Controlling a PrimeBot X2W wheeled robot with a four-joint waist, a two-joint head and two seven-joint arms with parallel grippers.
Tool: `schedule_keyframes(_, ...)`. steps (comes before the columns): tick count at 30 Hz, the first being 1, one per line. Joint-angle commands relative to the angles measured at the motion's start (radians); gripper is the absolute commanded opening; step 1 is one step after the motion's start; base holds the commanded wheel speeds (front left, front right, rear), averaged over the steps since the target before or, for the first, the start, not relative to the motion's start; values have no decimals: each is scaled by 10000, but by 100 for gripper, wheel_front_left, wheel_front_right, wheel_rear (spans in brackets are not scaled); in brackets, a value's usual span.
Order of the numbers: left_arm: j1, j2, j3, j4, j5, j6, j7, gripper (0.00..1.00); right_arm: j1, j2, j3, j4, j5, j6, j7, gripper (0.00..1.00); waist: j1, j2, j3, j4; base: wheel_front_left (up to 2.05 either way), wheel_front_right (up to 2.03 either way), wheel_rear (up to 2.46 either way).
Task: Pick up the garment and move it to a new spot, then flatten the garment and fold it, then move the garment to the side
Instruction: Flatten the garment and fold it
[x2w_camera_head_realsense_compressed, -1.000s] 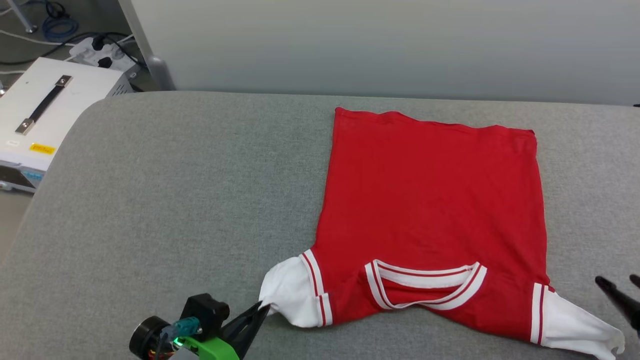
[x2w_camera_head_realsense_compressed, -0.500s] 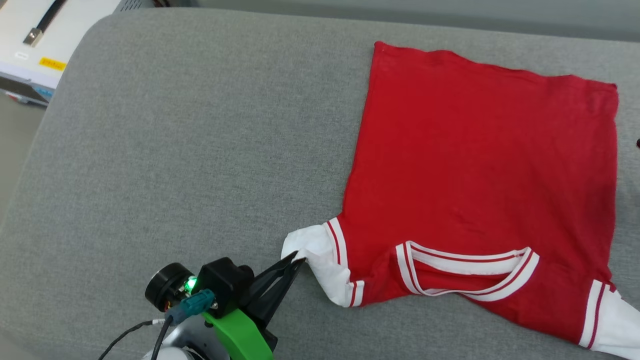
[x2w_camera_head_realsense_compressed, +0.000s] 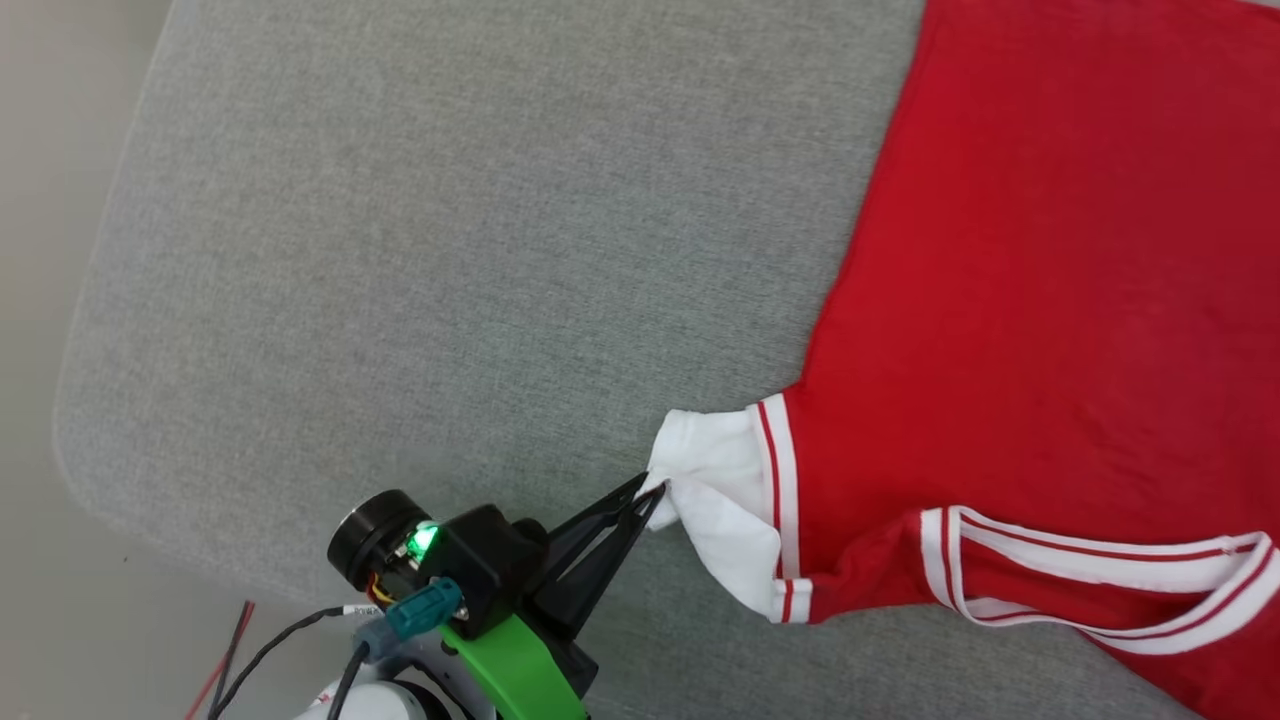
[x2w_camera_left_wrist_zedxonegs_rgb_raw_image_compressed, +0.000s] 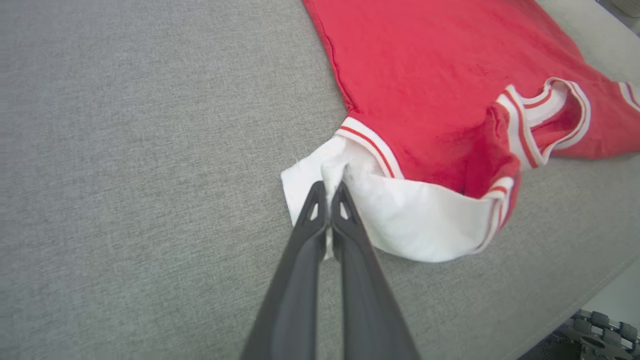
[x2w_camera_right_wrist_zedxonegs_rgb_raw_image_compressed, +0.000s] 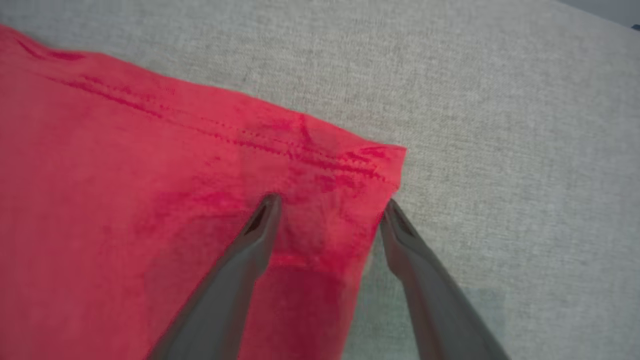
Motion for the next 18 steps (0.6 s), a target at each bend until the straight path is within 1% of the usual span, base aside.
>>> schedule_keyframes(1,-212,-40,-32,78,270,-37,-80,0,-160,-99,211,192,-137,-7,5,100,-2,0,434,430,0,0,0)
schedule_keyframes(5,-236,-84,-69,170,344,-34,-160,0,-190,-136,491,654,-27,-7,136,100,-2,0,490,468,0,0,0)
schedule_keyframes(8,-235,-82,-53,226,319,-32,-197,0,-48,-113,781,806,137,-7,490,100,-2,0,470,455,0,0,0)
schedule_keyframes(9,-271,-35,-39,279,325,-46,-198,0,71,-94,980,775,316,-7,697,0,-2,0,421,413,0,0,0)
schedule_keyframes(13,-321,-42,-24,276,294,-46,-179,0,172,-215,1164,807,496,-7,593,0,-2,0,312,367,0,0,0)
schedule_keyframes(18,-339,-22,25,341,223,-13,-169,0,295,-328,1391,1031,632,-7,204,0,-2,0,-44,211,0,0,0)
